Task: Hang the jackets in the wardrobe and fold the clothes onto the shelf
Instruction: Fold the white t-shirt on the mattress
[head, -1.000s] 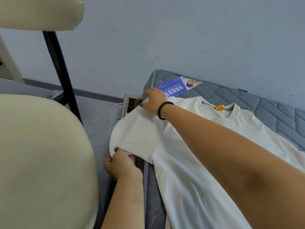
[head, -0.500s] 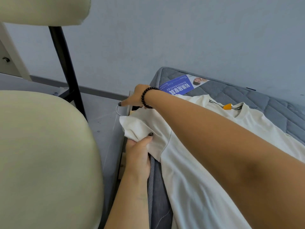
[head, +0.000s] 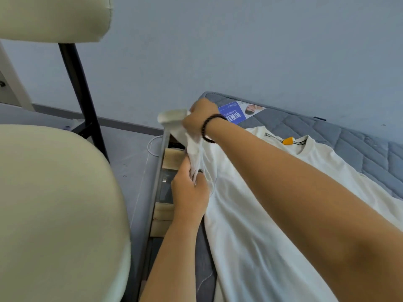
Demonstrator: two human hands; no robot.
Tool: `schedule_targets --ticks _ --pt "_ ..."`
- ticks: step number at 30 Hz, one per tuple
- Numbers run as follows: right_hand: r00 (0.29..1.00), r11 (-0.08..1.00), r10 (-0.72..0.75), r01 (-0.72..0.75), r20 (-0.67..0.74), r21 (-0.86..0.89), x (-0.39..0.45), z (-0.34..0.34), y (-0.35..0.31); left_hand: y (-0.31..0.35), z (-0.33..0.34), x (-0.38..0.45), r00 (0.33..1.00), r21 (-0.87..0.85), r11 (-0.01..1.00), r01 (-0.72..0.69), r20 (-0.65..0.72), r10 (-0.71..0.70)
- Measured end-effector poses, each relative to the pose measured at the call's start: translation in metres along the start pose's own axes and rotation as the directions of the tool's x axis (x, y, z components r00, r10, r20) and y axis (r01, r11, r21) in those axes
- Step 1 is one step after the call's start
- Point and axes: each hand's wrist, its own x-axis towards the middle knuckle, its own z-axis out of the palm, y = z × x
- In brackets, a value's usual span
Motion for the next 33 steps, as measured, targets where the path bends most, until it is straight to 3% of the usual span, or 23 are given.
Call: schedule_targets --ticks 2,5,9,12,16,20,23,25,27,29,33 --pt "0.979 0.965 0.069 -0.017 -0.190 0.262 -0.009 -0.020 0.035 0.007 0.004 -0.003 0.994 0.030 0.994 -0.105 0.029 0.104" --pt "0.925 0.839 0.304 -0.147 -0.228 0.525 -0.031 -0.039 0.085 0.013 0.014 -0.009 0.965 0.055 0.976 -0.212 0.171 0.200" --pt "0.826 0.640 0.564 -0.449 0.015 0.624 -0.062 -0.048 0.142 0.000 0.035 -0.029 0.871 0.296 0.900 -0.321 0.465 0.158" --pt "0.773 0.513 0.611 -0.552 0.172 0.657 -0.081 -0.043 0.165 -0.012 0.044 -0.043 0.838 0.397 0.819 -0.415 0.517 0.174" --pt "0.805 0.560 0.584 -0.495 0.107 0.665 -0.086 -0.032 0.180 -0.003 0.046 -0.040 0.889 0.363 0.877 -0.315 0.437 0.139" --pt "0.818 0.657 0.574 -0.468 0.010 0.591 -0.083 -0.026 0.190 0.008 0.048 -0.041 0.887 0.319 0.899 -0.300 0.439 0.140" --pt "0.807 0.720 0.588 -0.549 0.046 0.425 -0.078 -0.026 0.191 0.004 0.050 -0.047 0.941 0.266 0.922 -0.280 0.265 0.209" --pt "0.821 0.776 0.568 -0.514 -0.052 0.365 -0.069 -0.028 0.185 -0.004 0.051 -0.045 0.972 0.392 0.889 -0.235 0.119 0.204" --pt "0.859 0.883 0.460 -0.417 -0.225 0.214 -0.053 -0.030 0.174 -0.006 0.051 -0.041 0.995 0.499 0.862 -0.082 -0.007 0.099" --pt "0.907 0.949 0.316 -0.299 -0.277 0.104 -0.032 -0.028 0.156 -0.002 0.050 -0.033 0.999 0.525 0.850 0.047 -0.044 -0.028" --pt "0.986 0.986 0.157 -0.159 -0.052 -0.046 0.008 -0.013 0.123 0.008 0.046 -0.012 0.973 0.634 0.764 0.124 0.075 -0.220"
